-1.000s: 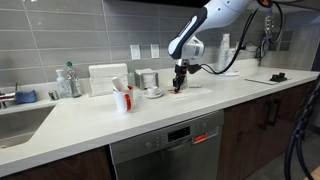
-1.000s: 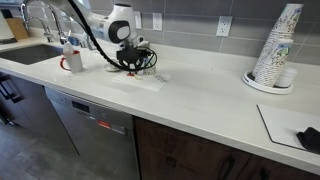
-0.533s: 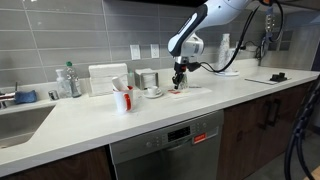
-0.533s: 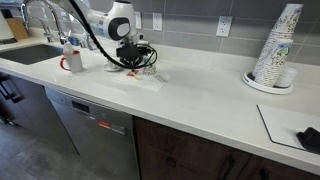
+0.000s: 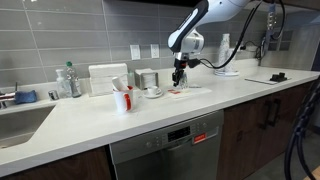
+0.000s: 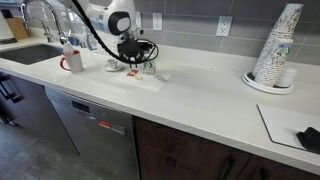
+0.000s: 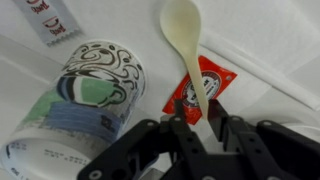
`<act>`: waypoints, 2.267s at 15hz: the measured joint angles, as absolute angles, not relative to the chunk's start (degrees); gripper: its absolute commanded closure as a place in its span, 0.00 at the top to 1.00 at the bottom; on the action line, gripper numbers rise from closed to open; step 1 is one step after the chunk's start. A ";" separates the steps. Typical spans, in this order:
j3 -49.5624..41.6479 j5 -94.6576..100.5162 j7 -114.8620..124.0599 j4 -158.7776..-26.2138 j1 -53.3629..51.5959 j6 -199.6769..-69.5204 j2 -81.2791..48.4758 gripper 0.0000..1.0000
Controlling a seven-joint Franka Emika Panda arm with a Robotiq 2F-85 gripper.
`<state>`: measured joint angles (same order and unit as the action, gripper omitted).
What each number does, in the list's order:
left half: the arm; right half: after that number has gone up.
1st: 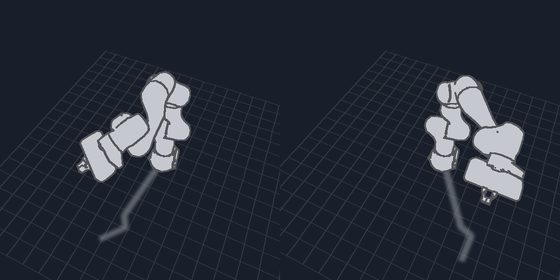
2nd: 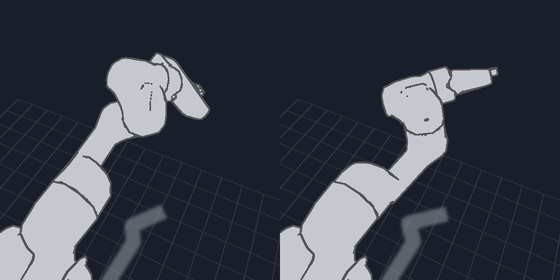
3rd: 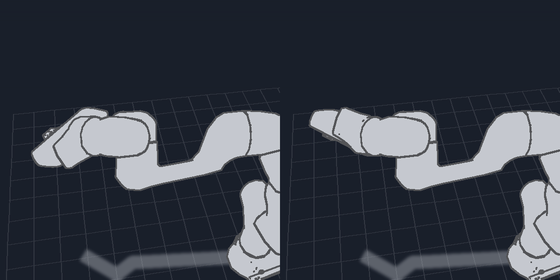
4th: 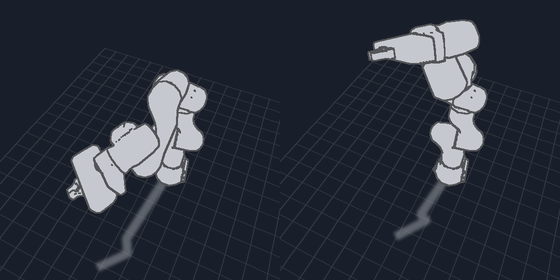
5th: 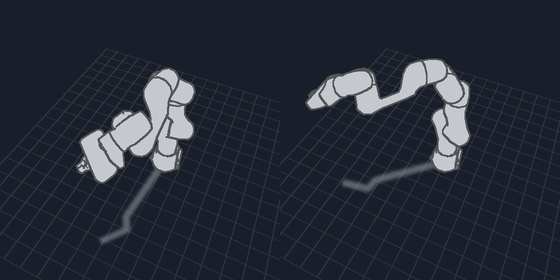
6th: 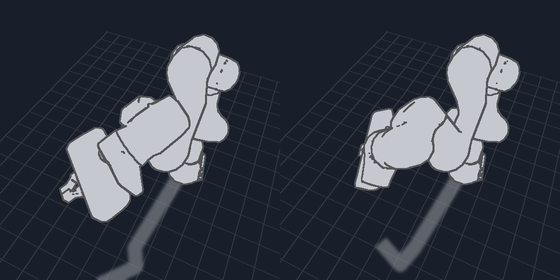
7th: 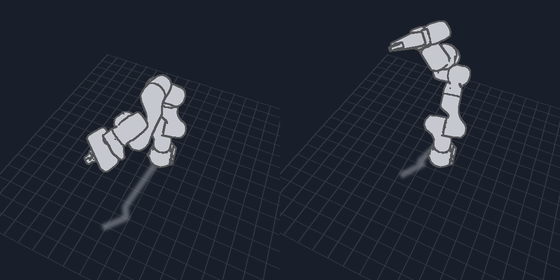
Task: Put the white spoon on top of the coffee cup.
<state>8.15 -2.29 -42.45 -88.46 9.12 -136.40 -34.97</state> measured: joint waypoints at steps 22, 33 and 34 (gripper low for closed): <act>8.23 -2.29 -51.86 -88.49 9.39 -136.34 -37.99 0.00; 9.16 -7.22 -51.95 -84.95 10.29 -124.91 -34.19 0.03; 9.20 -8.21 -52.50 -84.01 10.38 -122.96 -33.38 0.03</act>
